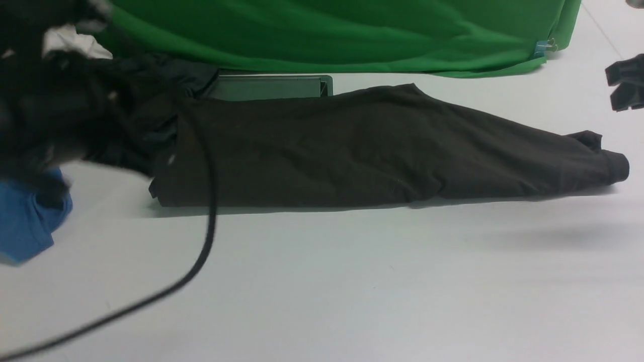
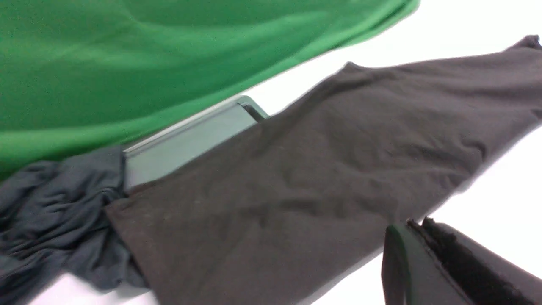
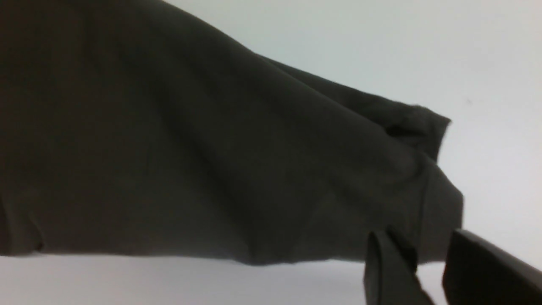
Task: Fold a long-sleeved shirt on a white desktop.
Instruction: 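Pull the folded dark garment lengthwise by its ends to straighten it flat on the table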
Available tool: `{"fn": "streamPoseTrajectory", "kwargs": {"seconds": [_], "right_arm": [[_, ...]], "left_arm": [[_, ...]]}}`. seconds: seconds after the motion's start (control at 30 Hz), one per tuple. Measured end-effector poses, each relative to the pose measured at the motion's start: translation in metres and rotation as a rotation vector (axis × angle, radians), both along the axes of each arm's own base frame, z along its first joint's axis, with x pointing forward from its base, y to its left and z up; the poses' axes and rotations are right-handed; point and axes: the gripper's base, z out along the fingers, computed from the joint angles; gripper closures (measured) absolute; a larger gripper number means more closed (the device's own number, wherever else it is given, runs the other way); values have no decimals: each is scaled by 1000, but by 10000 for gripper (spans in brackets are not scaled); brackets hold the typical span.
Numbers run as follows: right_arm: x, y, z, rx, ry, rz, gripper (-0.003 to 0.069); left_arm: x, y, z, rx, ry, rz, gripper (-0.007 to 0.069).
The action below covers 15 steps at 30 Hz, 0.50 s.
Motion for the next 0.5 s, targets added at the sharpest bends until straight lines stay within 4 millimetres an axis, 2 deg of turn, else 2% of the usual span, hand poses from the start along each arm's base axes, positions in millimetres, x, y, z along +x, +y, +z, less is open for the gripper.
{"fn": "streamPoseTrajectory", "kwargs": {"seconds": [0.13, 0.27, 0.3, 0.33, 0.47, 0.5], "right_arm": [[4, 12, -4, -5, -3, 37, 425], [11, 16, -18, -11, 19, 66, 425], [17, 14, -32, -14, 45, 69, 425], [18, 14, -34, -14, 47, 69, 424], [31, -3, -63, -19, 60, 15, 401], [34, -12, -68, -10, 53, -31, 382]], "left_arm": [[-22, 8, -10, -10, -65, 36, 608], [-24, 9, -14, -3, -84, 49, 608], [-23, 10, -15, -3, -88, 55, 608], [-23, 10, -16, -4, -87, 55, 608], [-23, 10, -16, -4, -86, 56, 608], [-23, 10, -16, -4, -87, 57, 608]]}}
